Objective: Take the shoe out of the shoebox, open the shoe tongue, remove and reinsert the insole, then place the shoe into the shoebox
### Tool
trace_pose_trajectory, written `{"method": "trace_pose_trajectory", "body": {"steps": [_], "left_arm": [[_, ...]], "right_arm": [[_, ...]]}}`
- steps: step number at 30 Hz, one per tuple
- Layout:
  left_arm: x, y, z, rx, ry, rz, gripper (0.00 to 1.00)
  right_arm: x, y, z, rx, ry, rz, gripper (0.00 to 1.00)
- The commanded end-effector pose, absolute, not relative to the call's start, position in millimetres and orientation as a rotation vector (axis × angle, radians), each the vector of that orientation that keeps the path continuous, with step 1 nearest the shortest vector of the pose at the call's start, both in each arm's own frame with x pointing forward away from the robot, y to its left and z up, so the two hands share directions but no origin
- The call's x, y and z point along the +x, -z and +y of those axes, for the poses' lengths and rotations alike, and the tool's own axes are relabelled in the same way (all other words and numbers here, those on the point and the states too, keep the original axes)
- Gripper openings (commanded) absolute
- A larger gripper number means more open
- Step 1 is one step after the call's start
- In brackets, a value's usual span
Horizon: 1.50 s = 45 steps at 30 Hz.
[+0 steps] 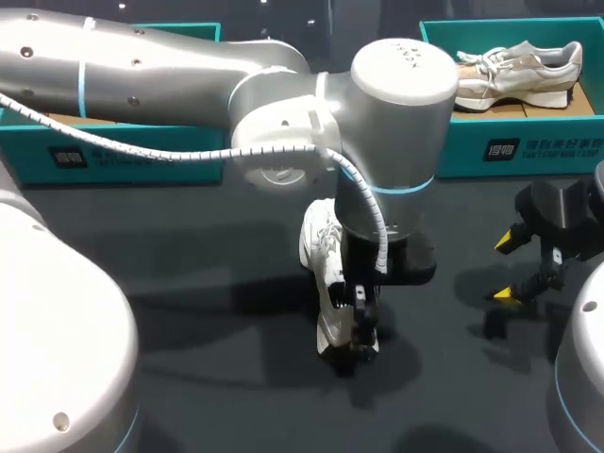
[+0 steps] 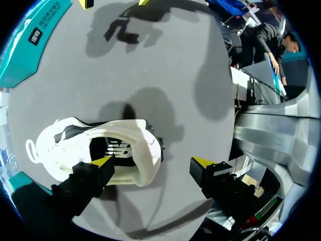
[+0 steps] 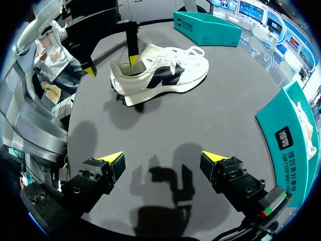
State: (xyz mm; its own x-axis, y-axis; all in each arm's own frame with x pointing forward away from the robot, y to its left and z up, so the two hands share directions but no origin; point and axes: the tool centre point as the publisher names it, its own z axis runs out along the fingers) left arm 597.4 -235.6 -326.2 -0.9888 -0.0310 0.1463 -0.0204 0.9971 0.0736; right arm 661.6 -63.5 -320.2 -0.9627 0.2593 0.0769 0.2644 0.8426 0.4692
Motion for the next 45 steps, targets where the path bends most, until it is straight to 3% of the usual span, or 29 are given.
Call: {"method": "trace_pose_trajectory", "body": {"steps": [1, 15, 25, 33, 40, 44, 45], "left_arm": [[594, 336, -244, 0.032, 0.131, -2.991, 0.98], [584, 358, -239, 0.047, 0.121, -3.022, 0.76], [587, 367, -234, 0.086, 0.096, -3.052, 0.71], [589, 376, -232, 0.094, 0.071, -3.057, 0.58], [591, 383, -231, 0.101, 0.048, -3.047, 0.54], [592, 384, -231, 0.102, 0.034, -3.038, 0.41], [592, 384, -231, 0.102, 0.032, -3.037, 0.28]], "right_arm": [[660, 319, -64, -0.428, 0.766, -3.008, 1.0], [660, 319, -64, -0.428, 0.766, -3.008, 1.0], [660, 319, -64, -0.428, 0.766, -3.008, 1.0], [660, 319, -64, -0.428, 0.766, -3.008, 1.0], [660, 319, -64, -0.428, 0.766, -3.008, 1.0], [660, 319, -64, -0.428, 0.766, -3.008, 1.0], [660, 319, -64, -0.428, 0.766, -3.008, 1.0]]}}
